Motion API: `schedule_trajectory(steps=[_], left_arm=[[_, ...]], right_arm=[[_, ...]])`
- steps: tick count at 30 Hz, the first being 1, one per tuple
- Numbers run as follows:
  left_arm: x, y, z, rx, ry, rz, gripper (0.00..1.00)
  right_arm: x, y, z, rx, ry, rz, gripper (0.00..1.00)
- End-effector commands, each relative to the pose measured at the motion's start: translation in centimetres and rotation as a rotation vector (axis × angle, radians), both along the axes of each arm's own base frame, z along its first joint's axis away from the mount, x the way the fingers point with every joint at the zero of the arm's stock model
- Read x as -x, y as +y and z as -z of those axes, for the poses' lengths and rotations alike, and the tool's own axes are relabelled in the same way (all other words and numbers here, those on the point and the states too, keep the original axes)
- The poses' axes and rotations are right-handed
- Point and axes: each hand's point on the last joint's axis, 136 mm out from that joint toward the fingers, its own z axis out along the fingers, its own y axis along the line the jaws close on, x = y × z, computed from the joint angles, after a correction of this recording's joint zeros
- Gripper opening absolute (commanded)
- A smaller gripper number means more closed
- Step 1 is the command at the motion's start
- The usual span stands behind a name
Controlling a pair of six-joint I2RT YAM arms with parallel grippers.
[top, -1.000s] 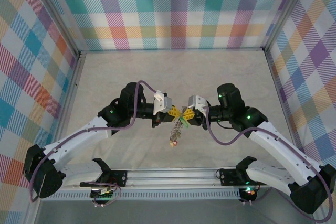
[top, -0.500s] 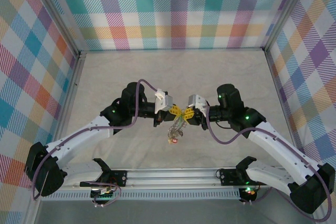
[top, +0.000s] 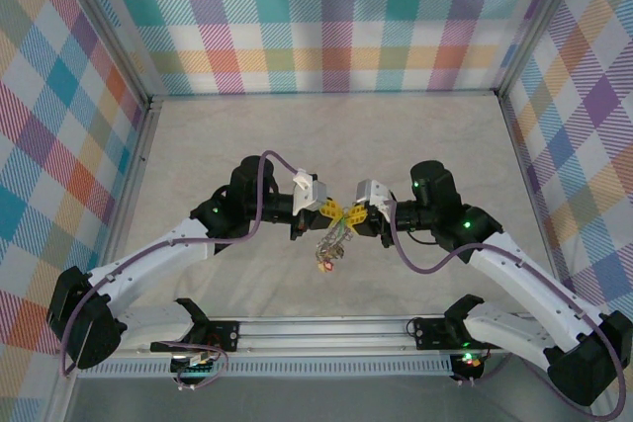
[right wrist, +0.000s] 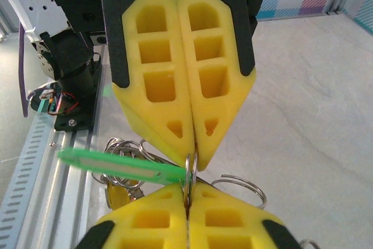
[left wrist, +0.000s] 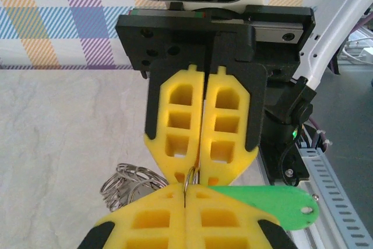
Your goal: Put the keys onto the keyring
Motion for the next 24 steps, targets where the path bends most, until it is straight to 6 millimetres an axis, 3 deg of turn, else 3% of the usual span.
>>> schedule_trajectory(steps=[1,3,12,24], left_arm=[[-0.1,0.1,-1.0,0.002,-0.049,-0.01,0.0],[-0.1,0.3,-0.5,-0.041,-0.045,-0.012,0.01],[-0.3,0.6,0.5,-0.155,-0.027,-0.008,0.22],[-0.4,-0.1,1.9,-0.231,0.022,0.04,0.23]], right_arm=[[0.9,0.1,-1.0,-0.024,-0.035,-0.048,0.01],[0.8,-0.1,-0.7,0.005,-0.042,-0.042,0.0],[0.4,-0.9,0.5,0.123,-0.046,-0.026,0.0],[0.0,-0.6,0.6,0.148,-0.052,-0.027,0.0]])
